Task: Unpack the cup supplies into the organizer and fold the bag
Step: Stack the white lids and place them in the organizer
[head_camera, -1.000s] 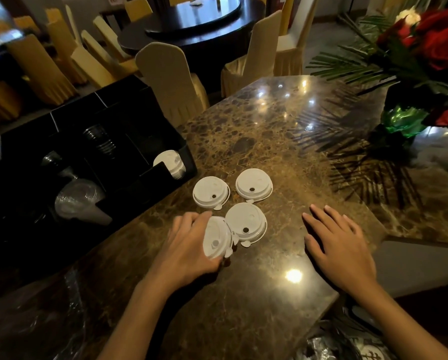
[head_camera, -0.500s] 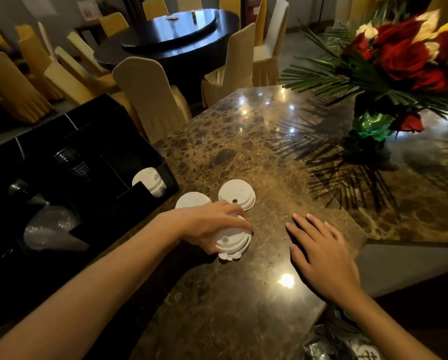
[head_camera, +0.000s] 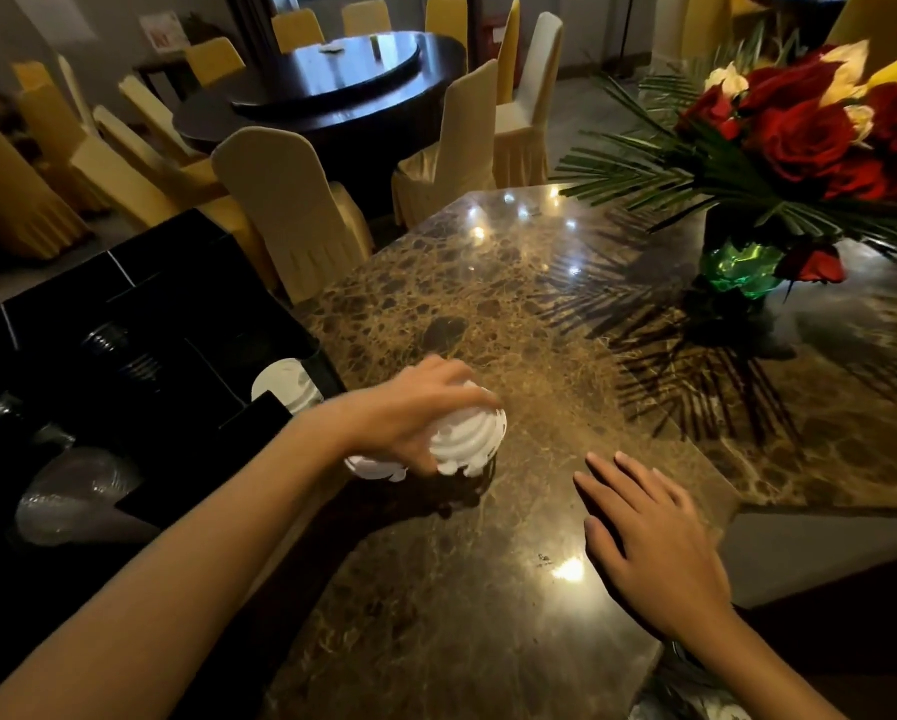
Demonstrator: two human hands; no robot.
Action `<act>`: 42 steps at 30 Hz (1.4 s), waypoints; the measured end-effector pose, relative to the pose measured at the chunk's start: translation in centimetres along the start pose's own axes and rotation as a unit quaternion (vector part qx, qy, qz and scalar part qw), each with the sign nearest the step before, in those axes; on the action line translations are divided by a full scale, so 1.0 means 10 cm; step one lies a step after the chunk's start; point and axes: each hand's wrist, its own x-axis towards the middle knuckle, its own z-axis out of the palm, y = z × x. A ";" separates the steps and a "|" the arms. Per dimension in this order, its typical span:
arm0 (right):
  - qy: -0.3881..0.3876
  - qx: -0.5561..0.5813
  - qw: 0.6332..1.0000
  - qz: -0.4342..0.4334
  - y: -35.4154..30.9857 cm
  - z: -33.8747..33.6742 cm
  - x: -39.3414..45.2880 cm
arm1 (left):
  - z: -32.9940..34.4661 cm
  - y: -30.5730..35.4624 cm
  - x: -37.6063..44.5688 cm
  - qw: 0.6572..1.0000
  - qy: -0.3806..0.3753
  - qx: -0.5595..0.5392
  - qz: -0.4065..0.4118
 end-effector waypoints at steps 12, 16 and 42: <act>0.010 0.009 1.000 0.004 0.01 0.01 0.00 | 0.22 -0.29 0.52 0.996 -0.070 -0.029 -0.040; 0.009 0.007 1.000 0.003 0.00 0.00 0.01 | 0.20 -0.26 0.41 0.995 -0.025 -0.047 -0.081; 0.007 0.003 1.000 -0.004 -0.04 -0.06 0.02 | 0.66 -0.42 -0.51 0.943 0.130 -0.160 -0.263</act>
